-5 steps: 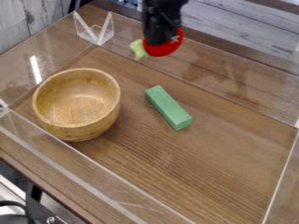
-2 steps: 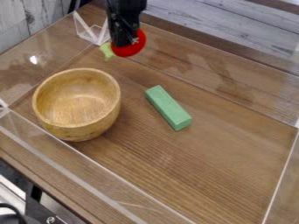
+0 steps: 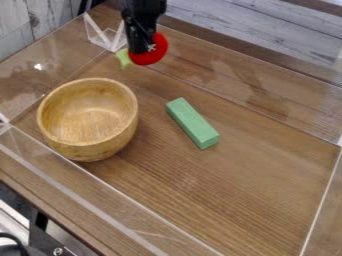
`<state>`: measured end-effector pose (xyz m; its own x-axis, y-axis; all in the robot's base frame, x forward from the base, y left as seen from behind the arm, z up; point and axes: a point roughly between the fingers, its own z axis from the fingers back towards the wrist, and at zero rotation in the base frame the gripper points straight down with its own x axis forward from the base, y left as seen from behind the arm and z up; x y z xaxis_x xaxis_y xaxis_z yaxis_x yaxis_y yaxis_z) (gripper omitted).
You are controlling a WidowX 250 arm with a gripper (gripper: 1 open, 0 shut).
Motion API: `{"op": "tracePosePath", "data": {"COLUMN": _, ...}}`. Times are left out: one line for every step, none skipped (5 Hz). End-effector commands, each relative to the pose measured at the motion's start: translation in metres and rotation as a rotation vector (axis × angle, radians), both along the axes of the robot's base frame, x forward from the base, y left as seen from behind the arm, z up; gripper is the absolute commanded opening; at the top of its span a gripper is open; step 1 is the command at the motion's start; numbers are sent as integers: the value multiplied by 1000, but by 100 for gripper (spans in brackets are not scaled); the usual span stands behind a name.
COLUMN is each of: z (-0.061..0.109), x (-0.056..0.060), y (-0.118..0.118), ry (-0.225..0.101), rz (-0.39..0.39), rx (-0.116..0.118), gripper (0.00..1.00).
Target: Move the red object to the left side of the table
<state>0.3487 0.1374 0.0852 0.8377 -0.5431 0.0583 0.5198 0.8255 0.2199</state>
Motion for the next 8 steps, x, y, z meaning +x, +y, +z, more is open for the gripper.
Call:
{"op": "tracePosePath", "data": {"z": 9, "x": 5, "y": 14, "ry": -44, "rz": -27, "rx": 10, "gripper": 0}}
{"op": "tracePosePath", "data": {"z": 6, "x": 5, "y": 27, "ry": -48, "rz": -40, "rx": 3, "gripper": 0}}
{"op": "tracePosePath", "data": {"z": 8, "x": 14, "y": 28, "ry": -51, "rz": -90, "rx": -6, "gripper": 0}}
{"op": "tracePosePath", "data": {"z": 9, "x": 21, "y": 28, "ry": -53, "rz": -149, "rx": -13, "gripper": 0}}
{"op": "tracePosePath", "data": {"z": 1, "x": 11, "y": 40, "ry": -52, "rz": -139, "rx": -20, "gripper": 0}}
{"op": "tracePosePath", "data": {"z": -7, "x": 0, "y": 51, "ry": -48, "rz": -131, "rx": -26, "gripper": 0}}
{"op": "tracePosePath", "data": {"z": -26, "x": 0, "y": 57, "ry": -54, "rz": -165, "rx": -39, "gripper": 0}}
{"op": "tracePosePath", "data": {"z": -15, "x": 5, "y": 57, "ry": -48, "rz": -121, "rx": -45, "gripper": 100}}
